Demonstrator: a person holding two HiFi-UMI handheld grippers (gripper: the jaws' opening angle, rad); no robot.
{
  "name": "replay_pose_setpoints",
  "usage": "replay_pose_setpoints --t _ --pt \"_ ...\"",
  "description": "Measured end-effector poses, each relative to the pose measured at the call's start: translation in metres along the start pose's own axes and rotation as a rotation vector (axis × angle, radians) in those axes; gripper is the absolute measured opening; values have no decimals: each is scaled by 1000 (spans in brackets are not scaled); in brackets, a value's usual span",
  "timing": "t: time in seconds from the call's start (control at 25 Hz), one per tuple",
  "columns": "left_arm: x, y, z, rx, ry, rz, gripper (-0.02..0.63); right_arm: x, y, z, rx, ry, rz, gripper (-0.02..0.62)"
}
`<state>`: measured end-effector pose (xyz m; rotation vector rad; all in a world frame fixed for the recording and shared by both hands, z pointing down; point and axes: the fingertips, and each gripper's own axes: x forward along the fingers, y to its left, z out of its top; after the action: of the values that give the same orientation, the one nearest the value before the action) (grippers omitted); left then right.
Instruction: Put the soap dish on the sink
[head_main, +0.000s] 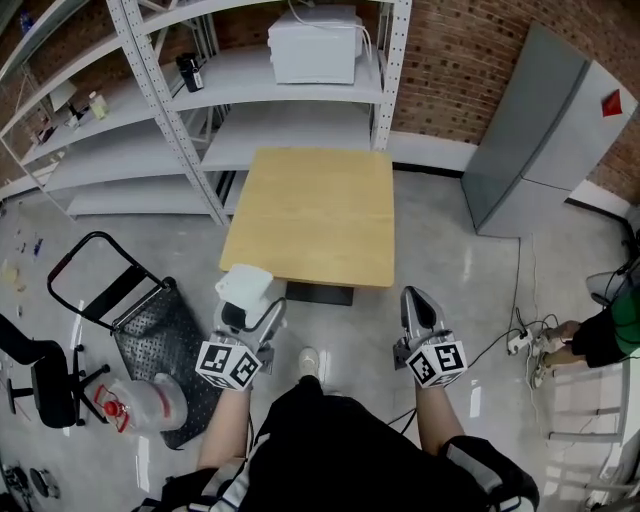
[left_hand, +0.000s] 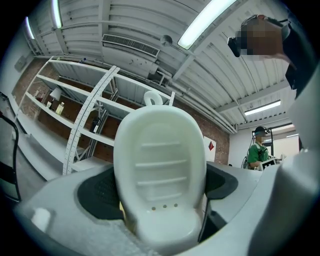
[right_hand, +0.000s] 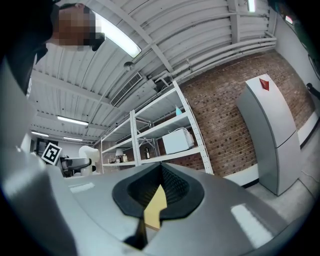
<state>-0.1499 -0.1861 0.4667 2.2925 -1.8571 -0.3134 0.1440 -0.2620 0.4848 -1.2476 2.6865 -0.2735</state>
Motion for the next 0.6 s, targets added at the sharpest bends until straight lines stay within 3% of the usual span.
replay_pose_setpoints --t 0.12,0.28,0.6 --pt "25 3 -2 10 -2 -32 464 6 -8 7 -32 -4 -21 6" --pt "59 -2 0 83 6 -76 465 21 -21 19 -52 -10 -44 6" --pt "113 20 6 81 11 -124 464 65 -33 33 -80 -23 -70 6"
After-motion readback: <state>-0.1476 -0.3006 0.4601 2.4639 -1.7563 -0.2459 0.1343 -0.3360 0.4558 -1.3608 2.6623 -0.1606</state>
